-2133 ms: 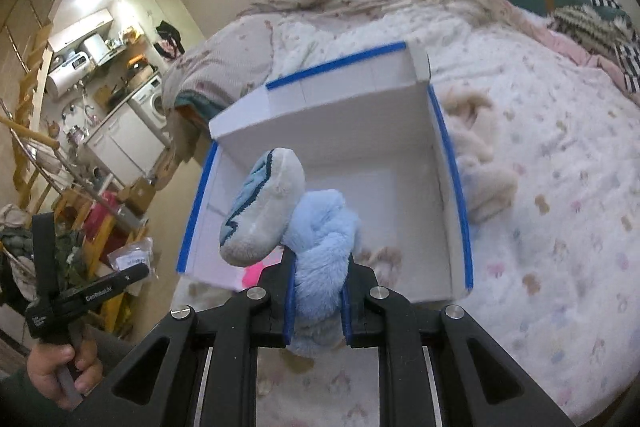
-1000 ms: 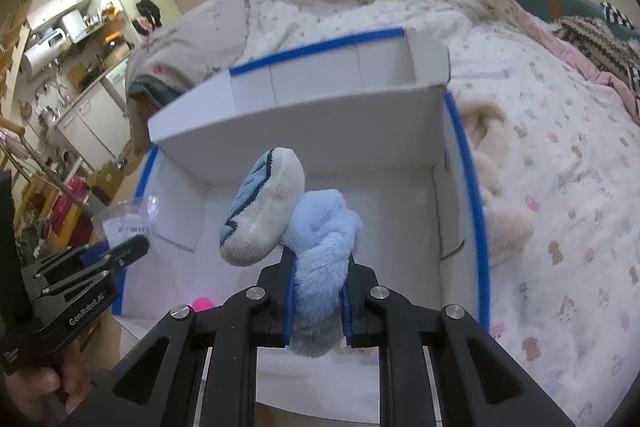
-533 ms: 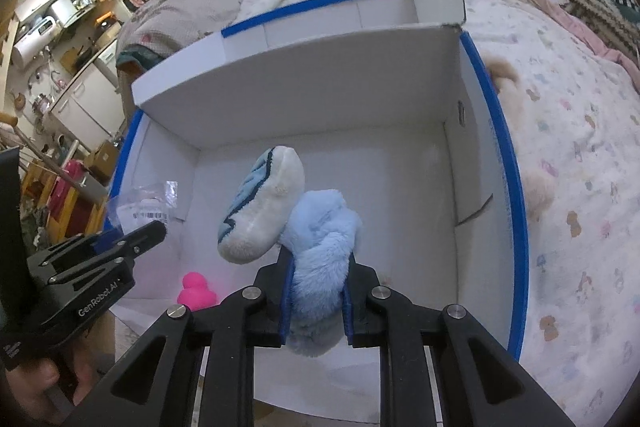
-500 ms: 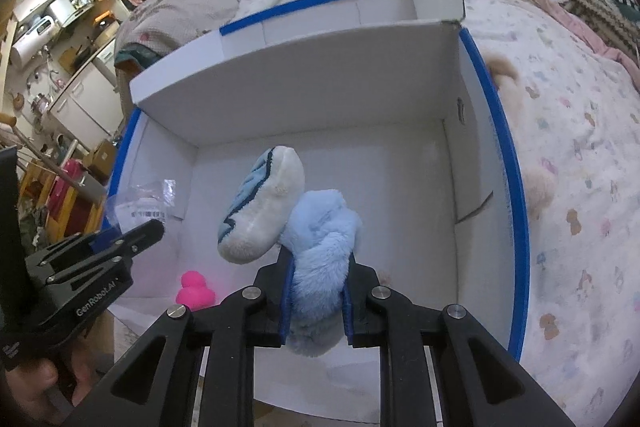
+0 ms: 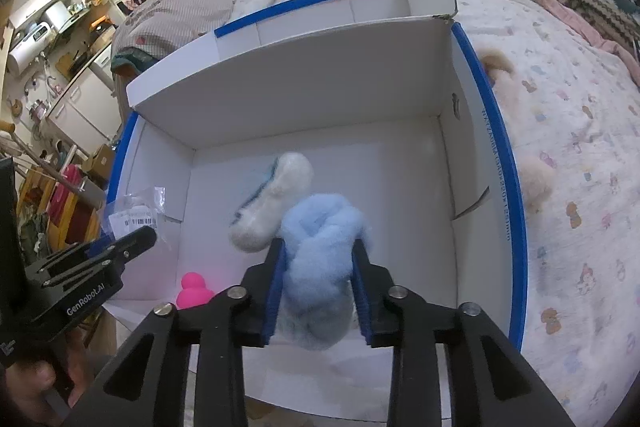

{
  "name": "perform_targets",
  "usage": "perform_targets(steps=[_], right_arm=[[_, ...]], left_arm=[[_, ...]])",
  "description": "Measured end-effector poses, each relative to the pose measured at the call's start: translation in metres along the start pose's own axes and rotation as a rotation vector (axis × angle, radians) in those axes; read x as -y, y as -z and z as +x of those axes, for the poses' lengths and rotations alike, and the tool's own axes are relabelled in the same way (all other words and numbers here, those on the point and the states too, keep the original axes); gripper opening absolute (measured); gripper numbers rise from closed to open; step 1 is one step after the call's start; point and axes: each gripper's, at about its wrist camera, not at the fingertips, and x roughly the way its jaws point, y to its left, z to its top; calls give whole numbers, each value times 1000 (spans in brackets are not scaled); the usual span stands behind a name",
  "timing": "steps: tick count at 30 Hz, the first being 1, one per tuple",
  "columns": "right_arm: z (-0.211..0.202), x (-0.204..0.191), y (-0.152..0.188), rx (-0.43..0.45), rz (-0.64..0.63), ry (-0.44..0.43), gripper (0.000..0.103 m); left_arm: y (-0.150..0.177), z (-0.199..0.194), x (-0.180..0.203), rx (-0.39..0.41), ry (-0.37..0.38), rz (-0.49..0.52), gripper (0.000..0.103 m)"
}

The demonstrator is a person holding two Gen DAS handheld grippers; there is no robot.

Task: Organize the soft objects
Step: 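Lower the bag and blue plush into the box and open both tools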

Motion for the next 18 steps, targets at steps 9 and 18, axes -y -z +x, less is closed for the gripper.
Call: perform_targets(steps=[9, 18], right_arm=[[-10, 4, -3, 56, 27, -22, 78], [-11, 5, -4, 64, 35, -38, 90]], left_arm=[[-3, -18, -6, 75, -25, -25, 66], [-2, -16, -11, 59, -36, -37, 66]])
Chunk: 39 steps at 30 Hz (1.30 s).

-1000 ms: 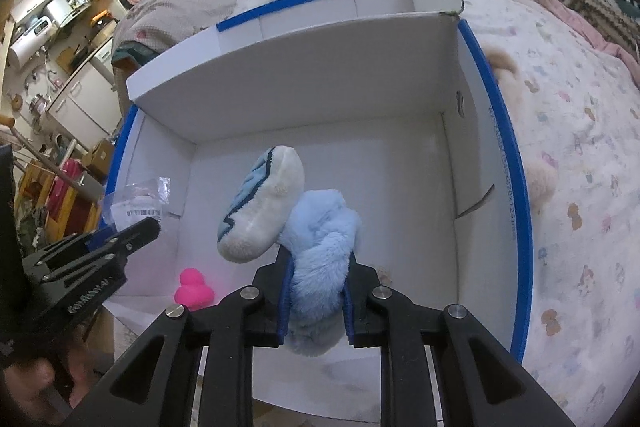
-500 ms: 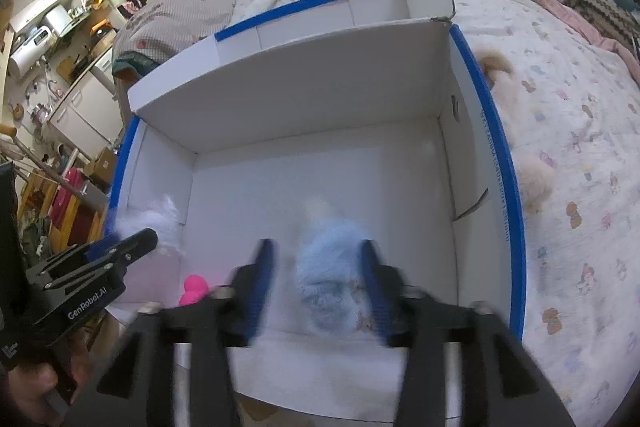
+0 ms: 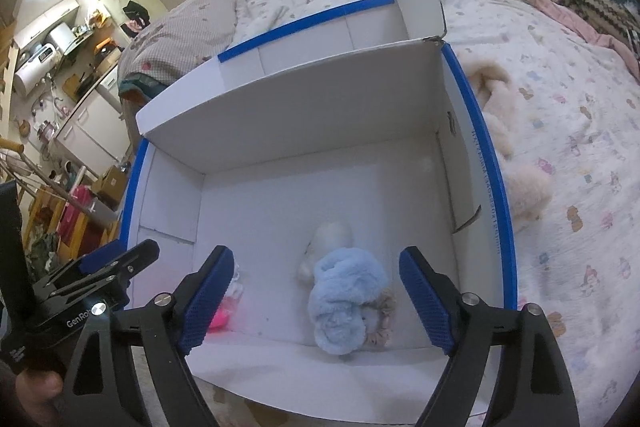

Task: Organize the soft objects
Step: 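Lower the bag and blue plush into the box and open both tools, then move both tools back to the items beside the box and close the left tool on the tissue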

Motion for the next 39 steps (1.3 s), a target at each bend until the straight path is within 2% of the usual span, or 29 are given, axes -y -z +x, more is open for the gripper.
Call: perform_targets(steps=[8, 12, 20, 28, 34, 39], right_arm=[[1, -2, 0, -2, -7, -5, 90], [-3, -5, 4, -2, -12, -10, 90], [-22, -12, 17, 20, -17, -30, 90], [-46, -17, 36, 37, -27, -35, 90], [-47, -14, 63, -8, -12, -41, 90], [-48, -15, 81, -42, -27, -29, 90]], left_arm=[[1, -3, 0, 6, -7, -2, 66], [5, -14, -4, 16, 7, -4, 66], [10, -43, -22, 69, -11, -39, 66], [43, -57, -39, 34, -6, -64, 66], [70, -63, -60, 16, -28, -74, 66], [91, -61, -88, -24, -35, -139, 66]])
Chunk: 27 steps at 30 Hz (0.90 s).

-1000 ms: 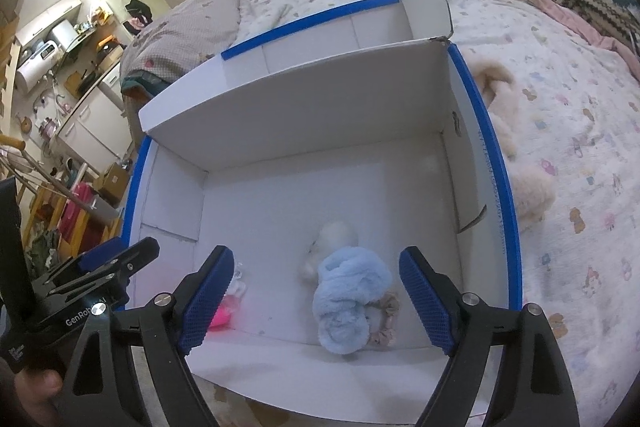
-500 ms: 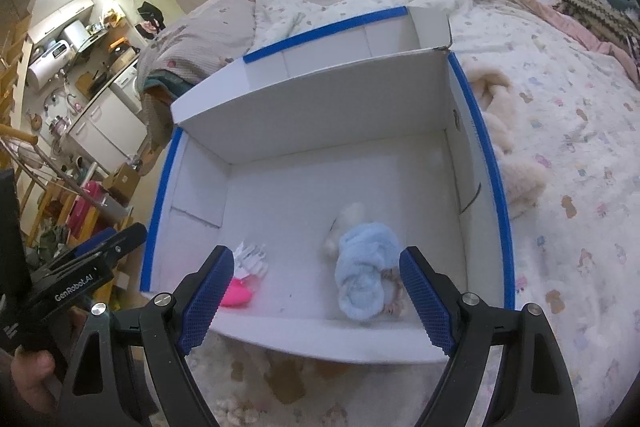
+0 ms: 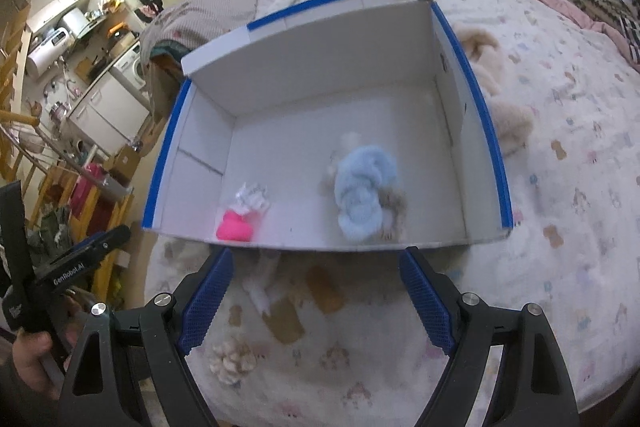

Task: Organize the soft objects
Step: 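Move both tools back to the items beside the box and close the left tool on the tissue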

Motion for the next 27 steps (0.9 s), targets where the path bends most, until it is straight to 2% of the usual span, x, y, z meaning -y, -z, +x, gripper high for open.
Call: perform_targets(steps=[4, 8, 10, 11, 16, 19, 22, 23, 24, 25, 27], right_arm=[[7, -1, 7, -32, 4, 2, 90], [16, -4, 7, -60, -10, 21, 90], [21, -5, 7, -75, -12, 33, 90], [24, -5, 8, -83, -11, 39, 90], [35, -2, 13, -137, -18, 89, 90], [42, 0, 16, -169, -13, 95, 90], [52, 1, 19, -208, -6, 77, 90], [55, 1, 20, -221, -2, 63, 90], [59, 1, 21, -237, 2, 45, 85], [63, -1, 23, -251, 1, 33, 81], [69, -4, 24, -277, 10, -17, 58]], left_arm=[[12, 10, -6, -79, 31, -18, 66], [33, 37, 20, -286, 153, 69, 66], [47, 46, 36, -356, 182, 125, 66], [55, 49, 46, -378, 183, 168, 66], [79, 55, 75, -427, 235, 229, 66], [92, 65, 88, -474, 214, 265, 66], [95, 72, 94, -497, 210, 263, 54], [96, 74, 95, -508, 218, 266, 42], [99, 77, 98, -530, 223, 279, 32], [99, 81, 99, -545, 223, 284, 28], [100, 84, 98, -556, 225, 280, 21]])
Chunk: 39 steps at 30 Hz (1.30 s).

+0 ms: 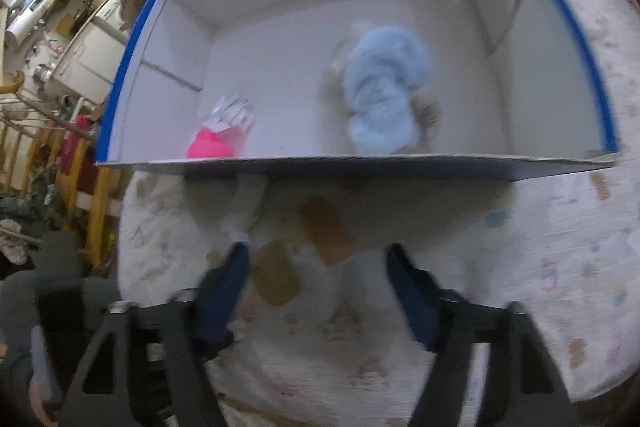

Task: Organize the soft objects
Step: 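Move both tools back to the items beside the box and close the left tool on the tissue, then carry the beige scrunchie into the box with the left tool while the right tool carries the tan piece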

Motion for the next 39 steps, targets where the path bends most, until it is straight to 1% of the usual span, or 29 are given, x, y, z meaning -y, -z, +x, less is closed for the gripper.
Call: perform_targets(steps=[2, 3, 4, 7, 9, 11, 15, 19, 20, 21, 22, 24, 27, 29, 32, 35, 39], right_arm=[[6, -4, 0, -32, 7, -81, 56], [9, -7, 0, -47, -1, -99, 56], [13, -11, 0, -59, -11, -104, 56], [27, -17, 1, -102, -24, -99, 55], [37, -21, 2, -129, -40, -64, 55], [46, -28, 4, -143, -91, -12, 55], [61, -47, 8, -165, -210, 54, 55], [75, -62, 18, -182, -312, 133, 55], [77, -65, 20, -185, -333, 138, 45], [78, -67, 22, -189, -351, 139, 30], [77, -70, 24, -188, -368, 141, 29], [72, -74, 27, -168, -390, 138, 17], [63, -73, 30, -158, -394, 121, 12], [55, -66, 33, -164, -358, 95, 11], [38, -58, 39, -140, -322, 64, 10], [16, -55, 42, -97, -304, 40, 8], [-19, -50, 38, -22, -275, 6, 8]], left_arm=[[0, -1, -1, 5, 0, 7, 17], [0, -4, -2, 14, 0, 5, 16], [-1, -6, -3, 26, -4, 2, 16], [-3, -24, -16, 102, -45, -41, 15], [-5, -36, -28, 154, -72, -85, 15], [-6, -46, -36, 201, -104, -123, 15], [-7, -60, -48, 254, -113, -159, 15], [-13, -68, -48, 276, -117, -158, 15], [-13, -69, -47, 278, -120, -156, 15], [-12, -71, -50, 279, -120, -158, 15], [-11, -72, -49, 280, -121, -159, 15], [-10, -67, -48, 282, -124, -158, 15], [-10, -68, -50, 281, -135, -163, 15], [-9, -69, -54, 285, -141, -171, 15], [-7, -73, -57, 300, -160, -181, 15], [-6, -78, -58, 315, -189, -191, 15], [-5, -92, -58, 345, -188, -198, 15]])
